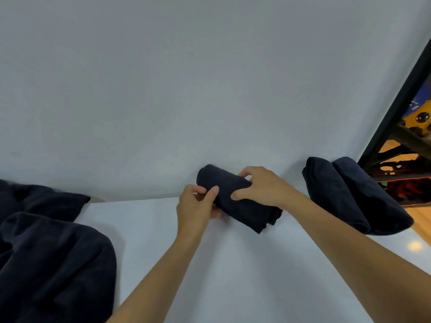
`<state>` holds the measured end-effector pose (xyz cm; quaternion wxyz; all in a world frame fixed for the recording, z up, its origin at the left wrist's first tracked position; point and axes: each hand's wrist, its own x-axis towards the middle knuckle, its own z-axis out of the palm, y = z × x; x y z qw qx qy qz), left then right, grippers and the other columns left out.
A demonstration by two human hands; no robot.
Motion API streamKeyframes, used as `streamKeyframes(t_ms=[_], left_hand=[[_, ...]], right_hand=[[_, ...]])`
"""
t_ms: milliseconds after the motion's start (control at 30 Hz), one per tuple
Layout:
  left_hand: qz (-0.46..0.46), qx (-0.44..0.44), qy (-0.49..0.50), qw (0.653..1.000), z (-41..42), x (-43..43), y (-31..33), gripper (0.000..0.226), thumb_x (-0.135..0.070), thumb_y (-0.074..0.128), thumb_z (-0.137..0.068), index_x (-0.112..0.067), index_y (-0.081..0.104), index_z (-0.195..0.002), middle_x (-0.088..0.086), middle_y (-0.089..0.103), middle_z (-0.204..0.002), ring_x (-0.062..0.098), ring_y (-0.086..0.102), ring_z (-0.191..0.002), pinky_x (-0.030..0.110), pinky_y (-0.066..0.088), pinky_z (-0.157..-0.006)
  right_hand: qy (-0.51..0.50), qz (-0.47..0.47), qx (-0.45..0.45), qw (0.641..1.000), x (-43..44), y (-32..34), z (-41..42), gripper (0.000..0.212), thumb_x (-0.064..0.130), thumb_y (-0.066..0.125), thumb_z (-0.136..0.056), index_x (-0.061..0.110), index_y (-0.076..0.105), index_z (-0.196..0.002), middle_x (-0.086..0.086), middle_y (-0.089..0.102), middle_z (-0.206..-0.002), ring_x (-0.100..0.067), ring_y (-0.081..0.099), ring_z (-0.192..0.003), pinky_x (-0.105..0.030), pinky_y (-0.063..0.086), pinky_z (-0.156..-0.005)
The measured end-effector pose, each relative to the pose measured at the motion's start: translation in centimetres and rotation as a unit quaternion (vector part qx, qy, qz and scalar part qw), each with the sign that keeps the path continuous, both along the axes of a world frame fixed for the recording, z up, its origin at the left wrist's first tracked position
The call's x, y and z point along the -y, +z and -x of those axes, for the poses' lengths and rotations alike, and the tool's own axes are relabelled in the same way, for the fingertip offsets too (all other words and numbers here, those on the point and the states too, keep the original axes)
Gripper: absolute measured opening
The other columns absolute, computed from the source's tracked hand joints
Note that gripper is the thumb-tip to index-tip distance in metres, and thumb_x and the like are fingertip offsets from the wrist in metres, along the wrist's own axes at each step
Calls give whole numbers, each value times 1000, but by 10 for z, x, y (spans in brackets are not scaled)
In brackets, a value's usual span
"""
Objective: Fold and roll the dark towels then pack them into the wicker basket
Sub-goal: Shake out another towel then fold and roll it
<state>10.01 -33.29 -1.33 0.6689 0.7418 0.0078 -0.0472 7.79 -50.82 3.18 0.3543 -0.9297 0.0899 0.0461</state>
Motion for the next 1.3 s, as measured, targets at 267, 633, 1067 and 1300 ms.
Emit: streamKeyframes(t_ms=[267,633,1067,1300], left_hand=[[118,-14,-199,973,37,93,-2,48,-44,62,-90,-48,40,-132,-8,54,-134,13,59,-115,40,53,-96],[-18,95,-167,981,57,165,-14,50,-31,42,-103,-24,30,-151,2,41,-150,17,38,-137,21,30,-104],[-332,362,-223,842,42,121,-39,72,-50,9,-91,-16,48,-142,1,56,-137,27,52,-119,40,42,-95],[-348,284,-289,845,36,118,-21,47,-34,35,-104,-20,37,-148,2,52,-139,27,51,-120,41,40,-98]], right_hand=[[-156,-85,-31,984,44,10,58,38,42,59,-88,6,67,-98,-10,73,-92,-22,70,-85,-40,57,-84],[-122,280,53,951,74,10,84,32,23,48,-100,27,57,-130,-4,59,-117,-21,61,-98,-38,54,-82],[10,388,46,920,88,-11,69,35,28,40,-102,31,47,-136,10,46,-143,-18,44,-122,-39,33,-92],[48,374,31,926,93,3,66,36,32,41,-102,35,47,-137,7,59,-129,-20,51,-113,-39,34,-87]])
